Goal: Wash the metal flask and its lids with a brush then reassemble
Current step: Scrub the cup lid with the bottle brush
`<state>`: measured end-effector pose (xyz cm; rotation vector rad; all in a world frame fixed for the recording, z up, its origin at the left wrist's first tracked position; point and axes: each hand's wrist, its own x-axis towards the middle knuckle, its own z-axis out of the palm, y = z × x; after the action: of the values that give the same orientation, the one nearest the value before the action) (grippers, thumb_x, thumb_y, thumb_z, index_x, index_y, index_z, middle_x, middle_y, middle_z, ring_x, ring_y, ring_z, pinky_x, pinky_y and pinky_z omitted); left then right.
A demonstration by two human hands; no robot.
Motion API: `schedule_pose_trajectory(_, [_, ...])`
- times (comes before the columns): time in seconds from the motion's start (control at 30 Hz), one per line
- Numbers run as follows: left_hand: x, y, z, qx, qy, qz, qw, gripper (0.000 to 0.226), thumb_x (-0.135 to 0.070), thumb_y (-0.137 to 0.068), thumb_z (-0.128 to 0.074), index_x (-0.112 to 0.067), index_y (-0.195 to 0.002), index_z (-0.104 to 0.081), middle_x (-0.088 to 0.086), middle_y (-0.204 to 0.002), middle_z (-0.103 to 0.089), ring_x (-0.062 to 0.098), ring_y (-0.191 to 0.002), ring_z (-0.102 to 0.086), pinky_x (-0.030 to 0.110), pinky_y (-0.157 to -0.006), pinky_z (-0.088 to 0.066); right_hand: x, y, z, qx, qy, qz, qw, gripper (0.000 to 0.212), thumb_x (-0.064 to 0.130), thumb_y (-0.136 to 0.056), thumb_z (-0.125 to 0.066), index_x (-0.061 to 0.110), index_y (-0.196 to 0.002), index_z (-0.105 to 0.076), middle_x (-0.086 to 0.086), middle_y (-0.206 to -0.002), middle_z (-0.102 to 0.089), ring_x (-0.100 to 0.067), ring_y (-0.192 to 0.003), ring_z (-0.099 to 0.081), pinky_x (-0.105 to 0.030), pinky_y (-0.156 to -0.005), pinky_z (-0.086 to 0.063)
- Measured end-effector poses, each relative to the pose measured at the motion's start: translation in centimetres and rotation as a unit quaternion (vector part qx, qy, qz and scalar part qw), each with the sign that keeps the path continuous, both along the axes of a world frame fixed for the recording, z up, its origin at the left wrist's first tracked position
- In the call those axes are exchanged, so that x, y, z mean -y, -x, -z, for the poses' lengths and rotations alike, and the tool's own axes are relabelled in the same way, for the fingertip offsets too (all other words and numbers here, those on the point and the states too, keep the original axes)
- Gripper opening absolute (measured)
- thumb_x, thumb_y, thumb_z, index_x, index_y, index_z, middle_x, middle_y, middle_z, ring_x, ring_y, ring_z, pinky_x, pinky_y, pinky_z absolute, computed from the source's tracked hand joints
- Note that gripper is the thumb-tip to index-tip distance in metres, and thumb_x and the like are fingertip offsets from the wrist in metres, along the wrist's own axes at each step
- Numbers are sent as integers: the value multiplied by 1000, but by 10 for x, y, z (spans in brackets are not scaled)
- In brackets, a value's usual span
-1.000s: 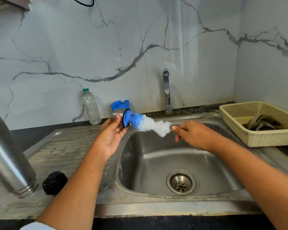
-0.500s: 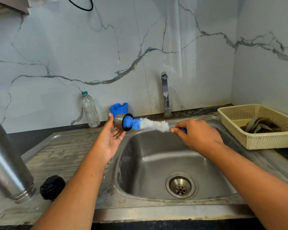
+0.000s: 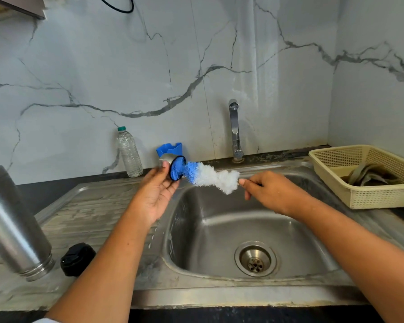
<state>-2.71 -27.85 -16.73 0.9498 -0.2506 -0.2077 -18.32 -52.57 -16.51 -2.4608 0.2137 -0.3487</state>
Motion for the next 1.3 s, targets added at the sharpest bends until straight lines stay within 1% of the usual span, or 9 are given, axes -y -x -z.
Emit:
schedule_pose_trajectory(0.17, [-4, -4, -2, 6, 36, -29, 999, 19, -11, -96, -64, -9, -115, -65, 13, -119, -75, 23, -116, -71, 40, -105, -54, 6, 0, 0, -11, -64, -18, 998, 52, 59, -101, -47, 19, -80, -72, -1, -60, -43, -17, -55, -40, -29, -55, -35])
schedule_pose_trajectory(0.27, [-2, 1, 1, 11, 10, 21, 1000, 29, -12, -90, -66, -6, -118, -62, 16, -127, -71, 24, -116, -71, 37, -98, -59, 3, 2, 1, -32, -70, -37, 996, 51, 56, -102, -46, 18, -83, -72, 0, -58, -41, -15, -47, -35, -24, -47, -32])
schedule_pose_trajectory(0.37, [2, 4, -3, 7, 55, 32, 998, 43, -12, -90, -66, -4, -131, -59, 16, -130, -70, 24, -121, -69, 39, -106, -53, 3, 2, -2, -25, -76, -39, 996, 52, 58, -102, -45, 19, -82, -73, -2, -62, -41, -17, -53, -37, -25, -50, -34])
schedule_pose_trajectory(0.57, [4, 8, 2, 0, -62, 39, 997, 14, -9, -98, -62, -16, -109, -66, 11, -116, -75, 24, -115, -69, 44, -105, -53, 9, -1, 3, -12, -23, 7, 1000, 42, 56, -100, -52, 25, -80, -72, 9, -48, -50, -10, -45, -45, -27, -54, -42])
schedule_pose_trajectory(0.63, [3, 7, -2, -36, -66, 15, 997, 9, -13, -98, -64, -16, -107, -65, 14, -113, -72, 26, -113, -67, 43, -101, -54, 5, 0, 1, -2, 34, 36, 999, 39, 61, -98, -51, 29, -86, -70, 9, -60, -61, -10, -57, -57, -30, -60, -52])
schedule_pose_trajectory(0.77, [2, 5, -5, -87, -42, -27, 995, 43, -40, -93, -72, -13, -123, -59, 21, -116, -70, 29, -112, -69, 38, -95, -56, -6, 5, -6, 30, 145, 88, 985, 36, 71, -95, -47, 43, -105, -68, 13, -84, -67, -13, -81, -63, -36, -69, -58])
schedule_pose_trajectory(0.87, [4, 7, -2, -78, -60, -31, 995, 36, -33, -93, -72, -7, -116, -64, 17, -110, -75, 26, -111, -69, 33, -91, -57, -15, 7, -6, 50, 169, 80, 981, 36, 68, -97, -46, 42, -105, -69, 12, -85, -66, -14, -82, -63, -36, -69, -57])
schedule_pose_trajectory(1.07, [-4, 2, -3, -14, 7, -2, 1000, 31, -16, -93, -66, -6, -122, -63, 16, -124, -72, 26, -123, -67, 42, -110, -50, -3, 2, -4, 4, -38, -2, 999, 45, 55, -101, -51, 22, -79, -72, 9, -48, -43, -11, -45, -40, -26, -51, -38])
schedule_pose_trajectory(1.3, [-3, 1, -3, 15, 42, 21, 999, 49, -11, -92, -64, -5, -139, -55, 16, -135, -68, 26, -125, -66, 43, -110, -51, 2, 10, -6, -70, -213, -34, 974, 50, 55, -102, -48, 13, -89, -71, 2, -63, -39, -11, -50, -25, -27, -45, -18])
